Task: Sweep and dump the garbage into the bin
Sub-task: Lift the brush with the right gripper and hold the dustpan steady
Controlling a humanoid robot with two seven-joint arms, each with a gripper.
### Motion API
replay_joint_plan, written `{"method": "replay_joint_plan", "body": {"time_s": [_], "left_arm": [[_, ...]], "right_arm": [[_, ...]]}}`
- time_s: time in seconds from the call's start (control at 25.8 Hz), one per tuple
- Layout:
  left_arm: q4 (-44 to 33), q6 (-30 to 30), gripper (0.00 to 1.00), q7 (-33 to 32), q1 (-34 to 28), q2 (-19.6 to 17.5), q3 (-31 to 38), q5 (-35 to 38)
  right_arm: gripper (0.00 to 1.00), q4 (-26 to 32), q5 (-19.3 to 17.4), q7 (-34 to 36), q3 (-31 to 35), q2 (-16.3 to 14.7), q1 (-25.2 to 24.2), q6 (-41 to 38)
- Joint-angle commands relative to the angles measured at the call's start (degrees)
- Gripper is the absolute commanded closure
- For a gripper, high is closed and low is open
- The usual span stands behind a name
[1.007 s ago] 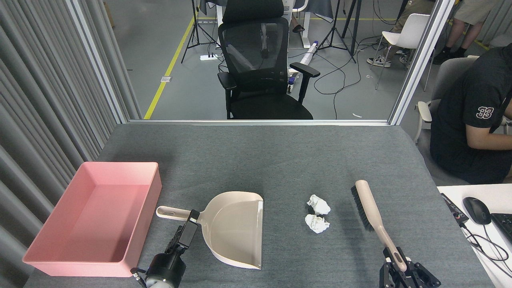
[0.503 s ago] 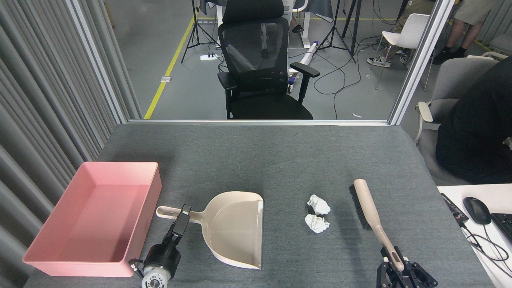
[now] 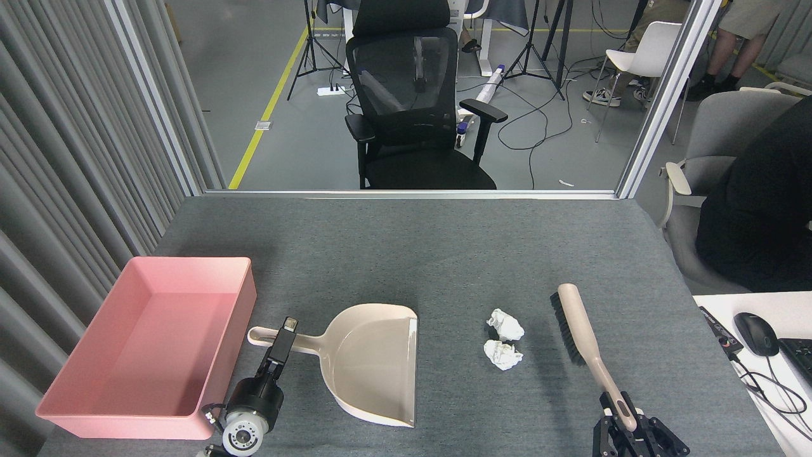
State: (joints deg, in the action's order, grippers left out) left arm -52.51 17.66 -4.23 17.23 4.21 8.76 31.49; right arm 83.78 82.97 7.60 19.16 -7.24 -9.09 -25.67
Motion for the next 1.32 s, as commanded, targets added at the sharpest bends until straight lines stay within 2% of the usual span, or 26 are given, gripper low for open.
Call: {"method": "replay_joint_plan", "body": {"time_s": [0.0,0.04,0.12,0.23,0.5,0.62,0.93,1.05,1.24,1.28], "left_arm": [[1.5,1.1,0.02,0.0,0.3,0.1,1.0,-0.1],[1.8,1.2,0.03,-0.1,0.3,0.1,1.3,-0.1],[2.0,1.3,0.14,-0.1,0.3,0.3,2.2,-0.2],[2.0,1.4,0.2,-0.1,0.7,0.5,3.6,-0.3],[4.6,2.3,0.25,0.2,1.8,0.5,5.2,-0.2],[4.7,4.0,0.39,-0.1,1.8,0.7,6.7,-0.2],[4.4,4.7,0.56,-0.8,1.8,0.7,7.8,-0.3],[4.5,6.7,0.75,-3.9,1.8,2.2,9.6,-0.4],[4.8,8.4,0.8,-5.0,1.8,3.1,11.4,-0.3],[4.8,9.7,0.84,-5.1,1.8,3.1,11.5,-0.3]], "right_arm": [[0.97,0.1,0.0,-0.2,0.0,0.0,-0.1,-0.1],[0.97,0.2,0.0,-0.2,0.0,0.0,-0.1,0.0],[0.97,0.2,0.0,-0.2,0.0,0.0,-0.1,-0.1],[0.96,0.2,0.0,-0.2,0.0,0.1,-0.1,-0.1],[0.95,0.4,0.0,-0.2,0.0,0.1,-0.1,-0.1],[0.95,0.7,0.0,-0.2,0.0,0.0,-0.2,-0.1],[0.95,0.9,0.0,-0.2,0.0,0.1,-0.3,0.0],[0.95,0.9,0.0,-0.1,0.0,0.1,-0.8,-0.1],[0.95,0.9,0.0,0.2,0.0,0.4,-0.8,0.0],[0.95,0.9,0.0,0.2,0.0,0.7,-0.9,0.0]]}}
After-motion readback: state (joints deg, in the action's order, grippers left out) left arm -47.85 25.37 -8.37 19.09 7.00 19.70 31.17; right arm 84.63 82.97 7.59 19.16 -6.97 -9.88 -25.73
